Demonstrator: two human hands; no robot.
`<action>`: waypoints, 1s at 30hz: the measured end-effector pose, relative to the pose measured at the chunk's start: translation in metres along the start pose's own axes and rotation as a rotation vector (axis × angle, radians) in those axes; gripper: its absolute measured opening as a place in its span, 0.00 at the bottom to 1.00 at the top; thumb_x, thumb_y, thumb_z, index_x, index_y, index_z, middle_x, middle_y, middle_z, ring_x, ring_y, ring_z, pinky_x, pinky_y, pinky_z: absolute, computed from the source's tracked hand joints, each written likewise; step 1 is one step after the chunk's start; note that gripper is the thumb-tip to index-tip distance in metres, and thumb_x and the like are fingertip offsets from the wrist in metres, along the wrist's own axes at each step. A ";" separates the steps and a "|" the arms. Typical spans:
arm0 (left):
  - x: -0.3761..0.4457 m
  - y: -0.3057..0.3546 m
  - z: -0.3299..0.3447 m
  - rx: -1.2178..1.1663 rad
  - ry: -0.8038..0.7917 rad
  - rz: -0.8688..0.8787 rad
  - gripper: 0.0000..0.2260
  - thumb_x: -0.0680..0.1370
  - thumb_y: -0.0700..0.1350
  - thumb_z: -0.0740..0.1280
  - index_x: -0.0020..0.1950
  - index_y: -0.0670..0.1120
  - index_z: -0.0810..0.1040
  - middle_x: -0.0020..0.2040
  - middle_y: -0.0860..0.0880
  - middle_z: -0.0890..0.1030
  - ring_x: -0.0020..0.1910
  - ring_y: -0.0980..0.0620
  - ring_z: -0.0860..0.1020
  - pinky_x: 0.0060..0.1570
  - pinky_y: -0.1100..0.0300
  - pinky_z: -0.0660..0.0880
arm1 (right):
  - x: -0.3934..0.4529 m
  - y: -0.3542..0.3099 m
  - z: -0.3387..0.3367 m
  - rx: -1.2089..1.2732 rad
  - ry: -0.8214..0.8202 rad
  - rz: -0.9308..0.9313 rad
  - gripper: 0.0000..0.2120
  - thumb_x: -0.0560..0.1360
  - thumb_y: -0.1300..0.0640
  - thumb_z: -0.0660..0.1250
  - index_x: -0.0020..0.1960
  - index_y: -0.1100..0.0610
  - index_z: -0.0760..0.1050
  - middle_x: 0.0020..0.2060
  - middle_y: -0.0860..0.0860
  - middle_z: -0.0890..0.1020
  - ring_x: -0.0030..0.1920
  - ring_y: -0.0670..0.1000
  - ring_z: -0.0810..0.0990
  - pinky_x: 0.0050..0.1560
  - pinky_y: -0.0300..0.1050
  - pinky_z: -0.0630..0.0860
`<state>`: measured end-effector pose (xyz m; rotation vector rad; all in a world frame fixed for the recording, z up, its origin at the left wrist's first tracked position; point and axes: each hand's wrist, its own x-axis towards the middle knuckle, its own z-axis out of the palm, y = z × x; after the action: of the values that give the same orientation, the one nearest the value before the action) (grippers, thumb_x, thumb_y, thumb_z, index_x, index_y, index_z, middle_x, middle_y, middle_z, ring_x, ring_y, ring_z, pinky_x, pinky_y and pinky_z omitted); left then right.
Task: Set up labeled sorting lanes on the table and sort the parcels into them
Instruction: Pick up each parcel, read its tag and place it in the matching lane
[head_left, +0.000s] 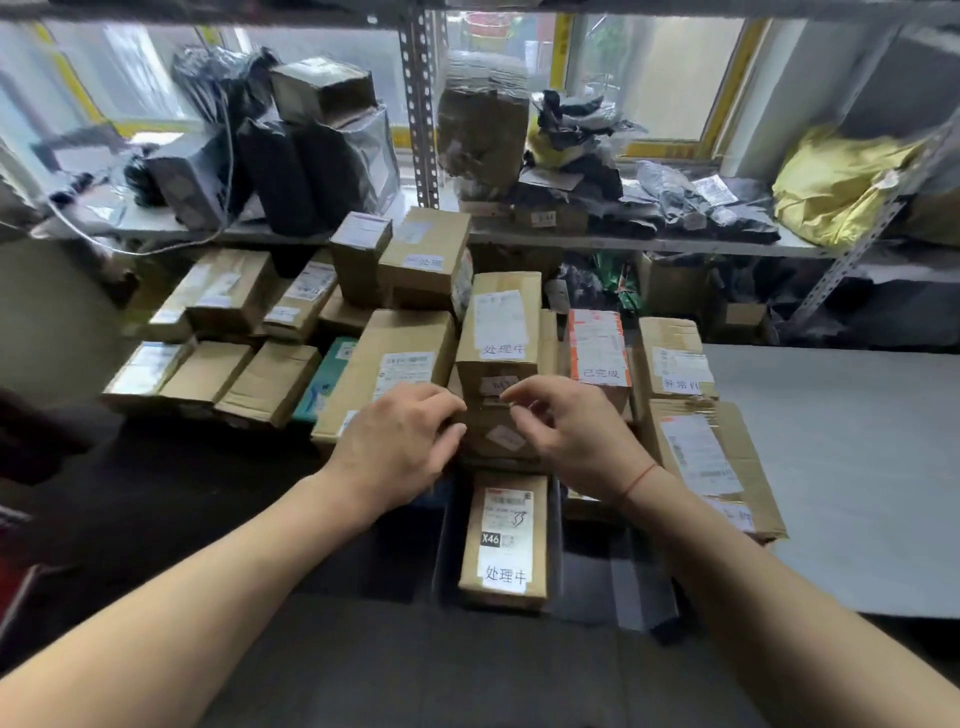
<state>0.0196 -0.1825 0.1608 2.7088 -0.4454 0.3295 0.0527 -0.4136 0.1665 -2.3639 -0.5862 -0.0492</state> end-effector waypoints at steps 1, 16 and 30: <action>-0.008 -0.016 -0.013 -0.006 0.014 -0.011 0.14 0.80 0.54 0.65 0.59 0.49 0.84 0.56 0.51 0.84 0.54 0.46 0.82 0.52 0.46 0.81 | 0.008 -0.019 0.012 0.007 0.000 0.000 0.10 0.82 0.54 0.69 0.62 0.52 0.84 0.51 0.45 0.84 0.50 0.43 0.81 0.54 0.40 0.80; -0.056 -0.235 -0.110 0.032 0.024 -0.276 0.12 0.80 0.49 0.72 0.62 0.46 0.85 0.60 0.47 0.85 0.61 0.43 0.80 0.63 0.50 0.76 | 0.144 -0.162 0.165 -0.047 -0.032 -0.007 0.10 0.80 0.53 0.69 0.60 0.51 0.84 0.50 0.47 0.86 0.47 0.46 0.81 0.53 0.46 0.80; -0.061 -0.412 -0.149 0.120 -0.060 -0.522 0.17 0.82 0.53 0.69 0.69 0.49 0.81 0.67 0.51 0.81 0.67 0.48 0.76 0.66 0.55 0.72 | 0.277 -0.220 0.271 -0.100 -0.235 0.017 0.14 0.80 0.49 0.67 0.64 0.51 0.82 0.56 0.48 0.84 0.56 0.51 0.82 0.61 0.49 0.80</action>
<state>0.0824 0.2552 0.1446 2.8261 0.2793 0.1300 0.1752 0.0144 0.1499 -2.4903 -0.6888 0.2142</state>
